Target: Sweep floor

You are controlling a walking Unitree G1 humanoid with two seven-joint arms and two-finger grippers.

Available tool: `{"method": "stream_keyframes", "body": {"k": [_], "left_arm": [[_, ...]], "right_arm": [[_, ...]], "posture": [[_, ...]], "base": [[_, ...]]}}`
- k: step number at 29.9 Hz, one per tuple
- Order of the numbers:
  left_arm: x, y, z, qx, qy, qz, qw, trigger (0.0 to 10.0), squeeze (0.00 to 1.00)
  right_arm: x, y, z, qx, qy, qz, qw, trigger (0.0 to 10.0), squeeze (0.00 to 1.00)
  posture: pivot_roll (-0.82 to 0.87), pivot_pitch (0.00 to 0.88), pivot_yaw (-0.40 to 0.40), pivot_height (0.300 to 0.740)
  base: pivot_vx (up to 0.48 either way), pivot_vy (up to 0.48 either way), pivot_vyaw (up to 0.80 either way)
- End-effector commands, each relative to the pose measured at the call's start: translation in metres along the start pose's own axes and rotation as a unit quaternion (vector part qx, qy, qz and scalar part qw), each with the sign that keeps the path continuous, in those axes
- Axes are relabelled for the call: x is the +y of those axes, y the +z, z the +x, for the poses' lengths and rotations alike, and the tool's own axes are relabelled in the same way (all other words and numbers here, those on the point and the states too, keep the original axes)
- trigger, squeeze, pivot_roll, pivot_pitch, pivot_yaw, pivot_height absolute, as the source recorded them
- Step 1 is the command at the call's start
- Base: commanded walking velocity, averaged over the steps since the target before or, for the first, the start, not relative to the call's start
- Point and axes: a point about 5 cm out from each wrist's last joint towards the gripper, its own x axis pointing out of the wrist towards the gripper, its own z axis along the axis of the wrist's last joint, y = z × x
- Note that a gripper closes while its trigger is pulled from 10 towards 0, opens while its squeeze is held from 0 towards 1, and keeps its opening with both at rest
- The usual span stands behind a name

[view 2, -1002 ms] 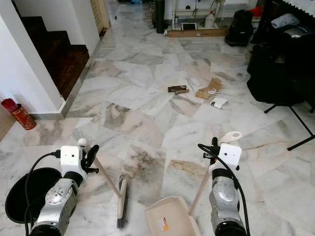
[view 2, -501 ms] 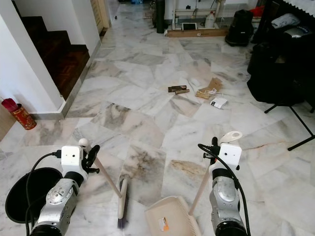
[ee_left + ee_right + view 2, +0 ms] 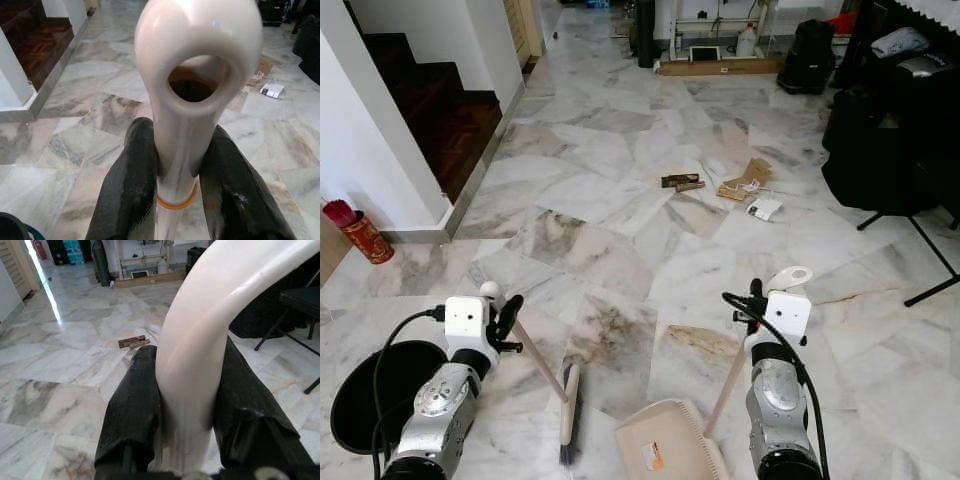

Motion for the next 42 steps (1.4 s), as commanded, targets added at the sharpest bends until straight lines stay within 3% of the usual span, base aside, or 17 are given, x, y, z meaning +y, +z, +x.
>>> {"method": "stream_keyframes", "body": {"k": [1,30,42], "left_arm": [[0.0014,-0.0005,-0.0005,0.001,0.003,-0.007,1.0,10.0,0.0],[0.002,0.0056,0.0064,-0.004,0.007,-0.007,1.0,10.0,0.0],[0.0017,0.0026,0.0025,0.001,0.005,-0.004,1.0,10.0,0.0]], "right_arm": [[0.0007,0.0071,0.0045,-0.015,0.002,0.001,1.0,10.0,0.0],[-0.0006,0.012,0.0083,-0.02,0.0,0.003,1.0,10.0,0.0],[0.0015,0.0112,0.0084,-0.018,0.003,0.004,1.0,10.0,0.0]], "posture": [[-0.01,0.0,0.024,0.74],[-0.03,0.0,0.029,0.74],[-0.02,0.0,0.026,0.74]], "base": [[0.0,0.0,0.0],[0.0,0.0,0.0],[0.294,0.0,0.0]]}}
